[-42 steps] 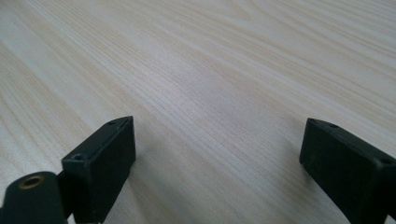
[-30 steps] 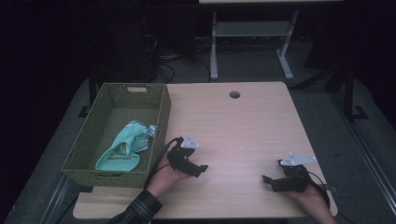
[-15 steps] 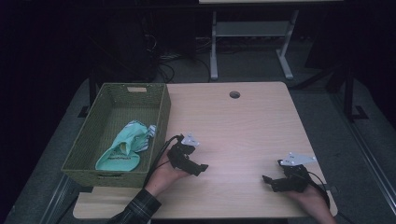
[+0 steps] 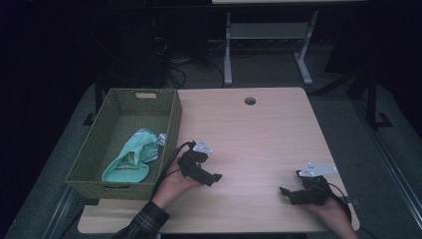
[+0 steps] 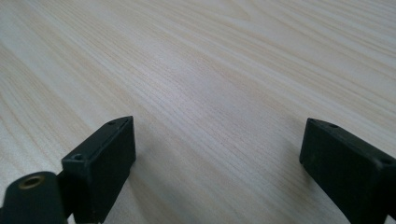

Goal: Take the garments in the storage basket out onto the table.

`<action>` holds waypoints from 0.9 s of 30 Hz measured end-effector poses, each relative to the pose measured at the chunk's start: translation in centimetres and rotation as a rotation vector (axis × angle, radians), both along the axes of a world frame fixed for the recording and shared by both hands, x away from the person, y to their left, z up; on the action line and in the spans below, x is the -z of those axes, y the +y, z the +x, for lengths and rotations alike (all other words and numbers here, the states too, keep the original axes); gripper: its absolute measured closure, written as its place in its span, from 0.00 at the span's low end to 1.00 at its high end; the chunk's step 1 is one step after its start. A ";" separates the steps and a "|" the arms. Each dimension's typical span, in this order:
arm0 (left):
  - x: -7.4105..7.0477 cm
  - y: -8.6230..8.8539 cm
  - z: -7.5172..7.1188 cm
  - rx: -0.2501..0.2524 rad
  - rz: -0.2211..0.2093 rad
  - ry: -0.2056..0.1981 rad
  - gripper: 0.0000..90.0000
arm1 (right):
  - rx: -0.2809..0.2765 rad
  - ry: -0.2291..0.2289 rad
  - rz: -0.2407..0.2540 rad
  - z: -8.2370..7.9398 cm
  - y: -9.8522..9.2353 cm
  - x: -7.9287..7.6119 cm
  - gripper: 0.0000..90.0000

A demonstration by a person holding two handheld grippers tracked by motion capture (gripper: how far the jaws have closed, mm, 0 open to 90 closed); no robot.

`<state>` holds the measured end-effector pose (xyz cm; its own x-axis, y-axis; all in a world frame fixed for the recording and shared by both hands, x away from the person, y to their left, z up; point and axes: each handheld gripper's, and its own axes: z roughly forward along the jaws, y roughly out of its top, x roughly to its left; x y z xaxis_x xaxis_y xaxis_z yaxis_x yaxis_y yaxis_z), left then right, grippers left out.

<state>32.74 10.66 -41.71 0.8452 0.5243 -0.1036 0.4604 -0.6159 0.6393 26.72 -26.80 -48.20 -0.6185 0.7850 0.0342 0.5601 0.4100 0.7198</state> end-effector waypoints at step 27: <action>-1.9 0.1 0.4 0.043 -0.031 0.030 0.15 | -0.001 0.002 -0.001 0.0 0.0 0.0 0.11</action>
<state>33.11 10.74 -39.79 0.8631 0.4840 -0.1442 0.4531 -0.6157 0.6447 26.71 -26.81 -48.19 -0.6190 0.7846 0.0343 0.5610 0.4112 0.7184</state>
